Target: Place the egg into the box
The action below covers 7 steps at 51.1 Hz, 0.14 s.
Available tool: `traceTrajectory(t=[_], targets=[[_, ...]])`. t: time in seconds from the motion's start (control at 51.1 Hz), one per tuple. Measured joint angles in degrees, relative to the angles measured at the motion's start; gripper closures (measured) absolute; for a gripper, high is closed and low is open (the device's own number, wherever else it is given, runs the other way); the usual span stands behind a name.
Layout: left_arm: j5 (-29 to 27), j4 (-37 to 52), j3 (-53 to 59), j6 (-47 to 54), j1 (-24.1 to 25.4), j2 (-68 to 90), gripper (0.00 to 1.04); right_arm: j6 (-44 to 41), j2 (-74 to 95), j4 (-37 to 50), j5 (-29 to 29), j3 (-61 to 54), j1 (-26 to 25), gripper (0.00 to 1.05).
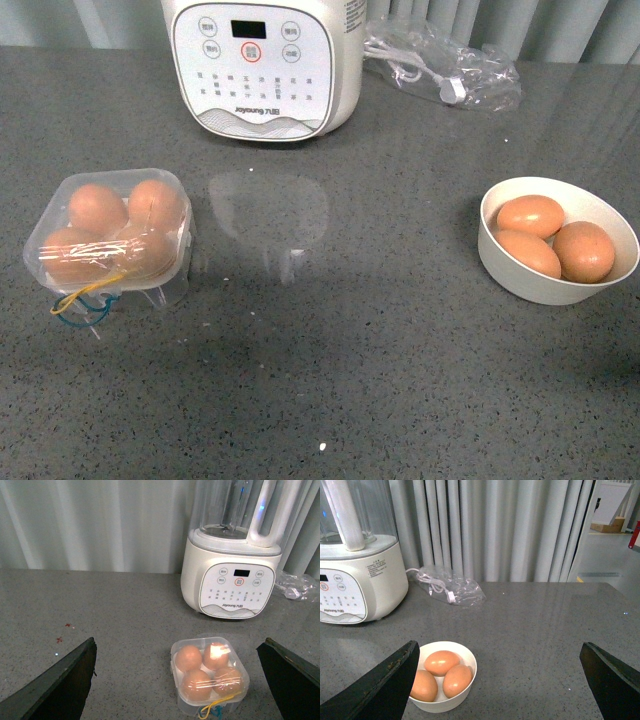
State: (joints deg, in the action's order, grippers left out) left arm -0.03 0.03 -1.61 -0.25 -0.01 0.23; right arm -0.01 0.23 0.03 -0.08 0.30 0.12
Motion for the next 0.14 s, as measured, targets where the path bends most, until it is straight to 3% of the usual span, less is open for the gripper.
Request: traceTrajectory(t=[0.137], targets=[[0.00,0.00,0.00,0.02,0.00,-0.02,0.07,0.00,0.00,0.00,0.00,0.00,0.00,0.07]])
